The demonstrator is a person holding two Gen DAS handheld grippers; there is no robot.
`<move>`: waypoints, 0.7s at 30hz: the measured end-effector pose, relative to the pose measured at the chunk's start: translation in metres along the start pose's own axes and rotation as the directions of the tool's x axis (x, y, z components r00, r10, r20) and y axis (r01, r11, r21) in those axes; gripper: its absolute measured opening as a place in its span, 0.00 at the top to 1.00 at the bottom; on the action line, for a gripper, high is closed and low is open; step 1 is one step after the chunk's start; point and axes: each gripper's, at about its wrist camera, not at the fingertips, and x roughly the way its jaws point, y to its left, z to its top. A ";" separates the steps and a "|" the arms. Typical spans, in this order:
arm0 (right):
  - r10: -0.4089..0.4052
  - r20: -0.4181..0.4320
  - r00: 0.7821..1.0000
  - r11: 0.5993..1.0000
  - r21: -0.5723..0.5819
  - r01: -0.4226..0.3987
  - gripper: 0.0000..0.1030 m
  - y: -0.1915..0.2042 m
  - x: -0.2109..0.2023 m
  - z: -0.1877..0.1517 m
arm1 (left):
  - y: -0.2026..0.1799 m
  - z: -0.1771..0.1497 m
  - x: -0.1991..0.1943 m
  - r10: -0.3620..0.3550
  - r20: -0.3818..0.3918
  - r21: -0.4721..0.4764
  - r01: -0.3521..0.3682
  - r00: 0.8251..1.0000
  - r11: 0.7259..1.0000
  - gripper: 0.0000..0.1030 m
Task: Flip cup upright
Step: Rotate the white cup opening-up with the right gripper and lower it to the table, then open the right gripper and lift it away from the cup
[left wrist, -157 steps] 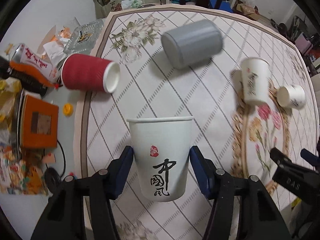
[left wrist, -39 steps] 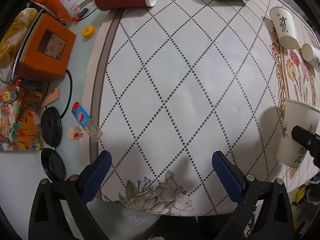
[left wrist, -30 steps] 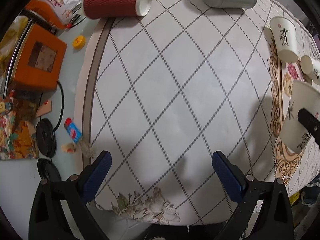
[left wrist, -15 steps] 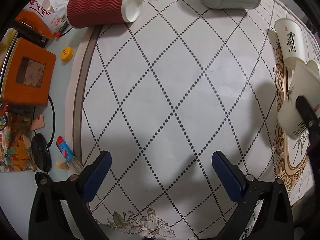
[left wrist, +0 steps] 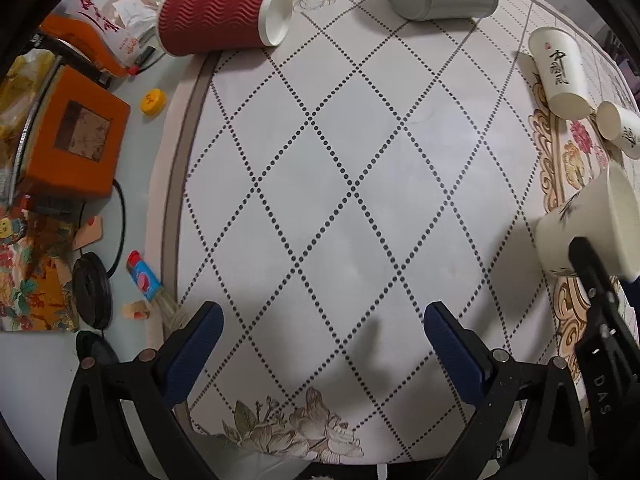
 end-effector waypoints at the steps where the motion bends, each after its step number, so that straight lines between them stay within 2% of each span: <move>1: 0.000 0.000 1.000 1.000 -0.002 0.000 0.25 -0.001 -0.004 -0.001 | 0.000 -0.004 -0.005 0.003 0.010 -0.002 -0.003 1.000 1.000 0.01; 8: -0.006 0.007 1.000 1.000 0.010 0.006 0.16 -0.017 -0.048 -0.013 | -0.002 -0.035 -0.053 0.014 0.087 -0.032 -0.011 0.996 0.999 0.01; 11: -0.031 -0.001 1.000 0.999 0.007 0.031 0.04 -0.026 -0.077 -0.017 | -0.003 -0.044 -0.083 0.023 0.131 -0.046 -0.017 0.991 0.999 0.01; 12: -0.048 -0.004 0.999 0.999 0.001 0.048 0.00 -0.029 -0.087 -0.018 | -0.001 -0.049 -0.097 0.025 0.155 -0.051 -0.017 0.988 0.999 0.01; 13: -0.061 -0.005 0.998 0.998 -0.007 0.061 0.00 -0.031 -0.098 -0.018 | 0.002 -0.045 -0.106 0.028 0.178 -0.054 -0.018 0.984 0.998 0.01; 15: -0.087 0.003 0.996 0.996 -0.017 0.087 0.00 -0.037 -0.127 -0.020 | 0.001 -0.062 -0.137 0.035 0.236 -0.053 -0.024 0.971 0.998 0.01; 21: -0.081 0.048 0.996 0.996 -0.031 0.083 0.00 -0.055 -0.226 -0.023 | -0.009 -0.106 -0.211 0.025 0.358 -0.042 -0.011 0.933 0.999 0.01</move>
